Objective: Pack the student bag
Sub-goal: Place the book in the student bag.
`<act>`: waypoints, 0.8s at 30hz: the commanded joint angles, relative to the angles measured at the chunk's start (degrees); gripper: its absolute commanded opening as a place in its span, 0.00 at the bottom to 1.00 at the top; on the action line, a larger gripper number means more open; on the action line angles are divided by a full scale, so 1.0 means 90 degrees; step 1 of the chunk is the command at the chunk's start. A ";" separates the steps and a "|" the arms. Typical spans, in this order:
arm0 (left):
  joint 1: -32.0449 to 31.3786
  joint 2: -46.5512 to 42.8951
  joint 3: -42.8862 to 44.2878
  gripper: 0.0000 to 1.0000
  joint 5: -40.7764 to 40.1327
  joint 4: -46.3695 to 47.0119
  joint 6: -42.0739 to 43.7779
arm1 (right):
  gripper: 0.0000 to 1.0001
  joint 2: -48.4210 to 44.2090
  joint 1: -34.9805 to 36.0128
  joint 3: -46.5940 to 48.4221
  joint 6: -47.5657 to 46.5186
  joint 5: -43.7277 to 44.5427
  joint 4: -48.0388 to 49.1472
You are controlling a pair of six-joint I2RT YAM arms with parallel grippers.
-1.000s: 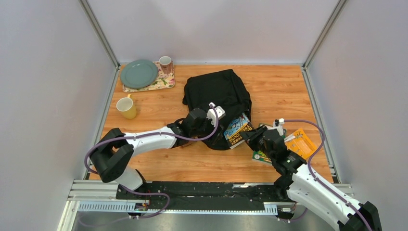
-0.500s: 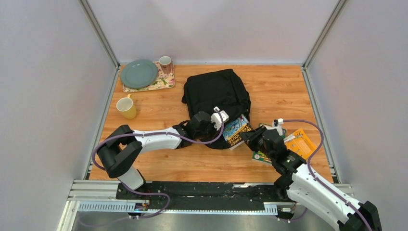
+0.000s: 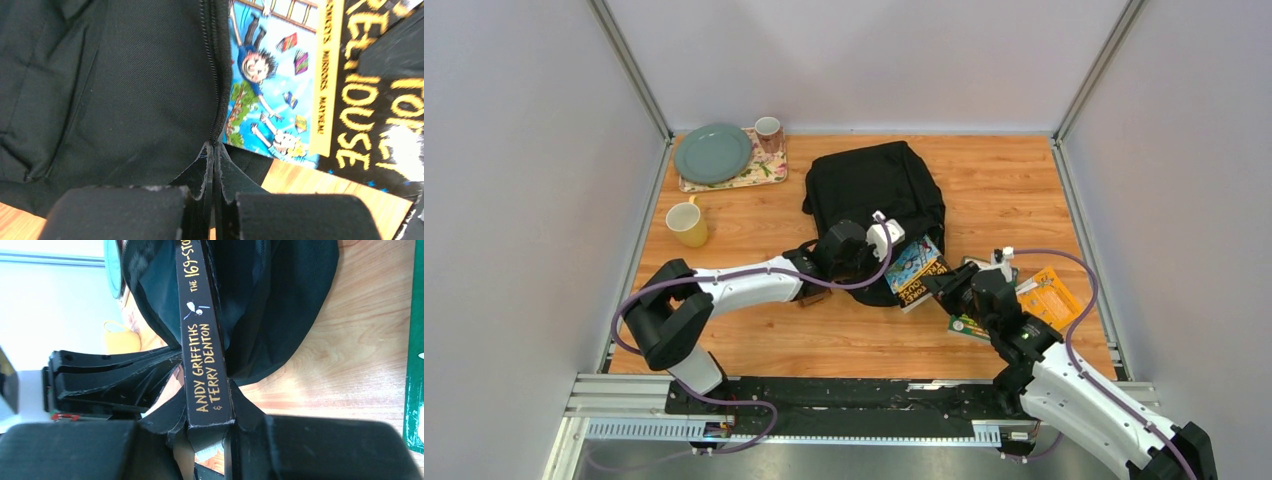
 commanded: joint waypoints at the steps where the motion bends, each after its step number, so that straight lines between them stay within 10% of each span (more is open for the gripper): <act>1: 0.0000 -0.0345 0.0670 0.00 0.0353 -0.0199 0.0057 | 0.00 0.0020 -0.0026 0.0415 -0.0010 -0.0222 0.0511; 24: -0.0020 -0.0814 0.2264 0.00 0.0587 -0.1578 0.0008 | 0.00 0.1942 -0.0241 0.0152 0.1270 -0.0506 0.3924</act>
